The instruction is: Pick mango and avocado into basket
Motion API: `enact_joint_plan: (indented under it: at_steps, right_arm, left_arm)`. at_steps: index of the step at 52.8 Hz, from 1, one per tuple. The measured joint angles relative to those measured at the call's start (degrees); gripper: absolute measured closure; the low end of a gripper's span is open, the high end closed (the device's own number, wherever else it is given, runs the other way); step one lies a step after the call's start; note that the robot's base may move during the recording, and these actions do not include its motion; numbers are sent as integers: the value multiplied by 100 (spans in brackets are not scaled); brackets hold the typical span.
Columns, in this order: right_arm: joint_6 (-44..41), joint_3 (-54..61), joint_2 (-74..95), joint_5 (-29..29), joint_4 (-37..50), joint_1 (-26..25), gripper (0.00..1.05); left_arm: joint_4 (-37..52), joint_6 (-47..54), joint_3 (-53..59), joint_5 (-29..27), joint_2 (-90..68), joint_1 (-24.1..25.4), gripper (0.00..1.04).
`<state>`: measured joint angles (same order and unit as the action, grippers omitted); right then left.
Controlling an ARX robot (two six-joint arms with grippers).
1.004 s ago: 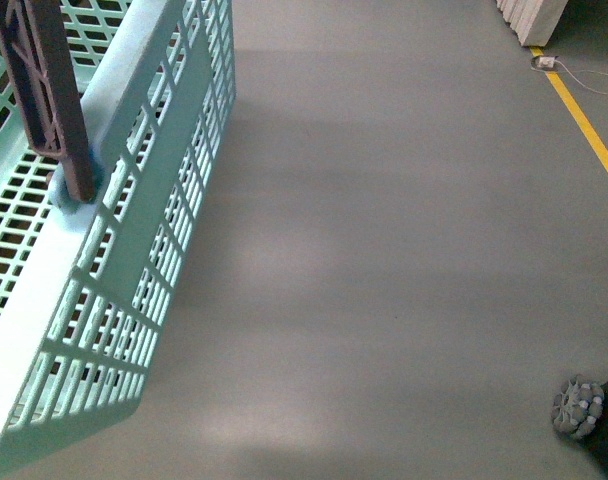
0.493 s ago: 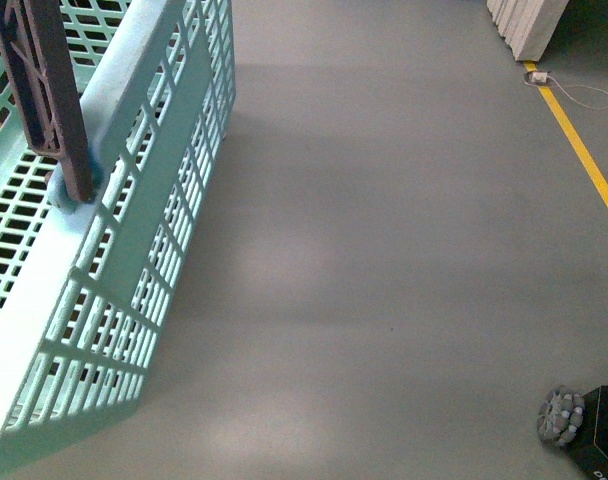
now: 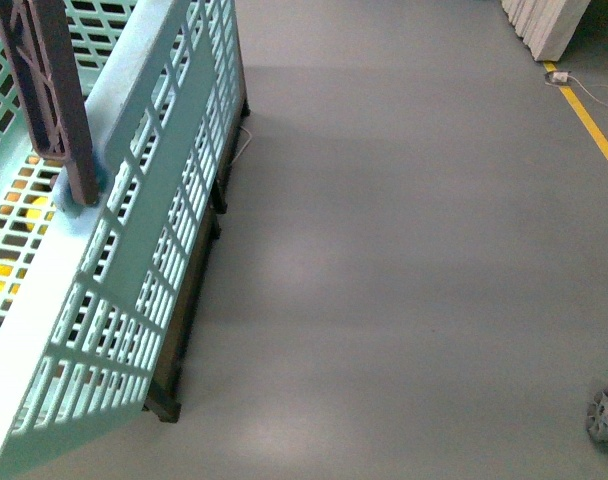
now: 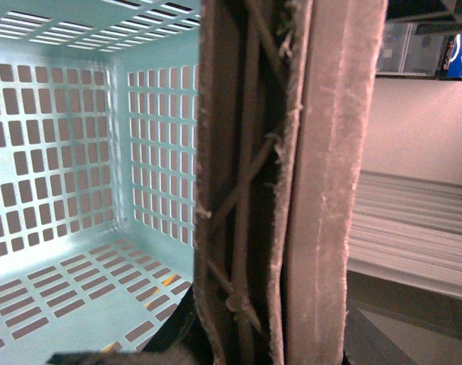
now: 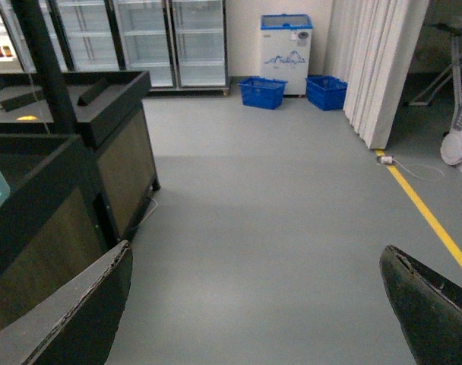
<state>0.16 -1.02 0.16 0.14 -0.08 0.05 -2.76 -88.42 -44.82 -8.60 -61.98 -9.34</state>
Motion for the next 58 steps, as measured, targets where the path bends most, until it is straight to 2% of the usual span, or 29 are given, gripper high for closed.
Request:
enact_joint_plan:
  at_steps: [58]
  right_arm:
    - [-2, 0, -2, -17, -2, 0, 9]
  left_arm:
    - [-4, 28, 4, 0, 2, 4, 89]
